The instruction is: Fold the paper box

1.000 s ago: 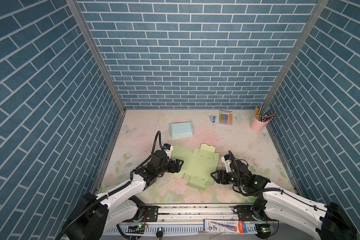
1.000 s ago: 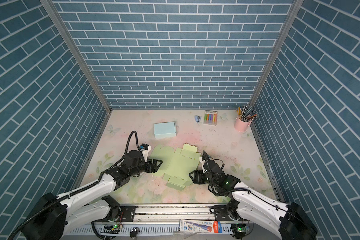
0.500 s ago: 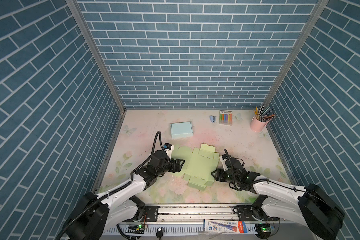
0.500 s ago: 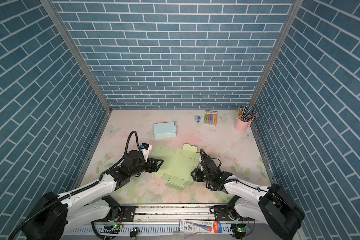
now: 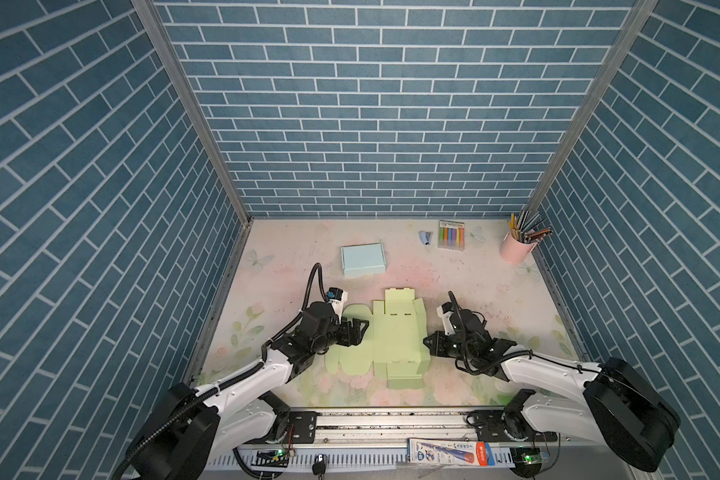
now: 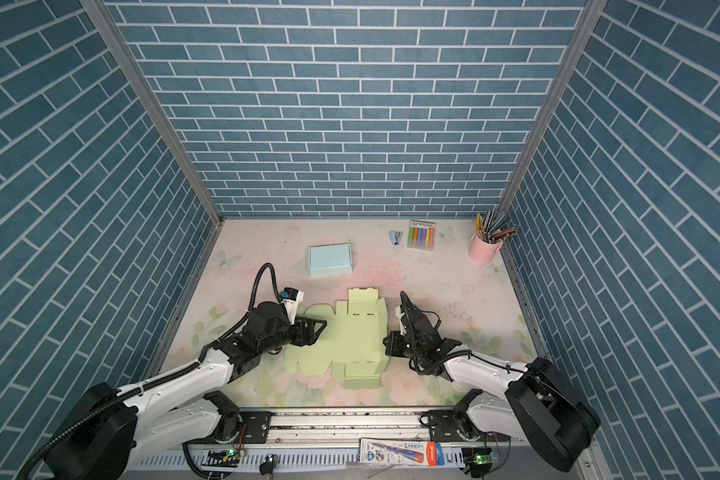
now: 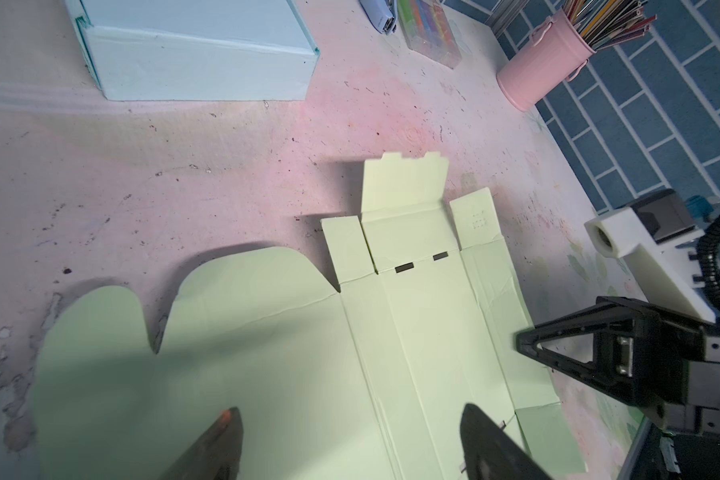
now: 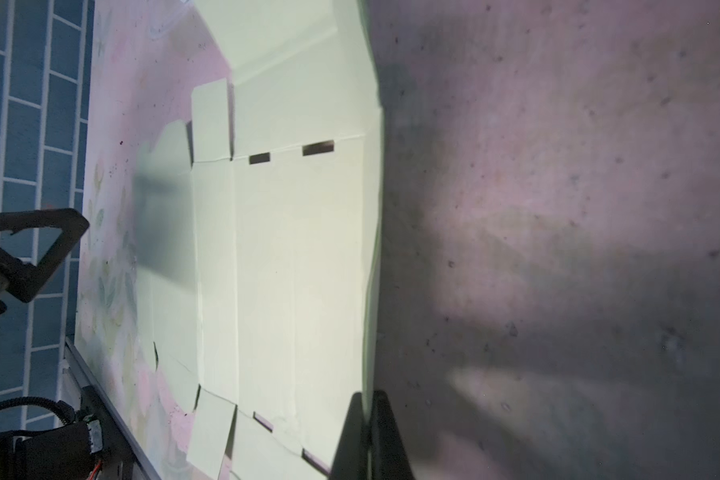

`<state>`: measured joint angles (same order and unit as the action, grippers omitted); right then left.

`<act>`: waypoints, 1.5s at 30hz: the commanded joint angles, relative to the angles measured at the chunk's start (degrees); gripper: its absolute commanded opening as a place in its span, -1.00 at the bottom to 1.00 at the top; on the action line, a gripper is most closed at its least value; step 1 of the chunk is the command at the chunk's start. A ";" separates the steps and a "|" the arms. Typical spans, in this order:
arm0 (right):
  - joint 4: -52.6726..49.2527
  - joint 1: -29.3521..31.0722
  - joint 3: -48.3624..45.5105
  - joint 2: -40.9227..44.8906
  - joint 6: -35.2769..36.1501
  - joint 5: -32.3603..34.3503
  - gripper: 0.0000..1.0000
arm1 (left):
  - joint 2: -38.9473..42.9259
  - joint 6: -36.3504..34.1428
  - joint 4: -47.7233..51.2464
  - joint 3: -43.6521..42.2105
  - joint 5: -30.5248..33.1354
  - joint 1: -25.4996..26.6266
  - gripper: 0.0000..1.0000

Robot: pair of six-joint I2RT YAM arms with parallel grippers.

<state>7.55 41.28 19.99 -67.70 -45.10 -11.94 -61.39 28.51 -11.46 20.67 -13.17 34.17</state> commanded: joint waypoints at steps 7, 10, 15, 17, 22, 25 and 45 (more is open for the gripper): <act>-20.54 -0.15 8.29 2.24 11.77 1.14 -1.00 | 0.57 -0.63 -0.99 -1.00 -0.12 0.26 0.63; -25.10 0.20 11.41 0.51 14.72 2.21 -1.00 | 0.05 -0.41 -1.45 -1.27 -0.39 0.41 0.62; -29.15 0.34 15.51 -3.66 18.65 4.40 -1.00 | -0.73 -0.31 -2.03 -2.27 -0.22 0.67 0.61; -28.73 0.31 16.12 -4.81 19.28 4.41 -0.97 | -1.06 -0.13 -2.48 -2.81 -0.11 0.79 0.60; -24.63 0.30 16.37 -6.85 19.18 2.64 -0.78 | -2.34 0.18 -3.77 -3.53 0.16 1.19 0.60; -22.93 0.21 16.38 -7.66 18.73 2.96 -0.62 | -3.55 0.14 -4.48 -3.56 0.16 1.58 0.60; -17.46 -1.37 14.02 -6.88 16.93 5.07 -0.89 | -9.37 1.11 -9.55 -4.77 1.08 4.75 0.34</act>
<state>-10.28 40.23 34.48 -75.50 -28.18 -8.51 -70.22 29.50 -19.66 16.10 -12.91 38.39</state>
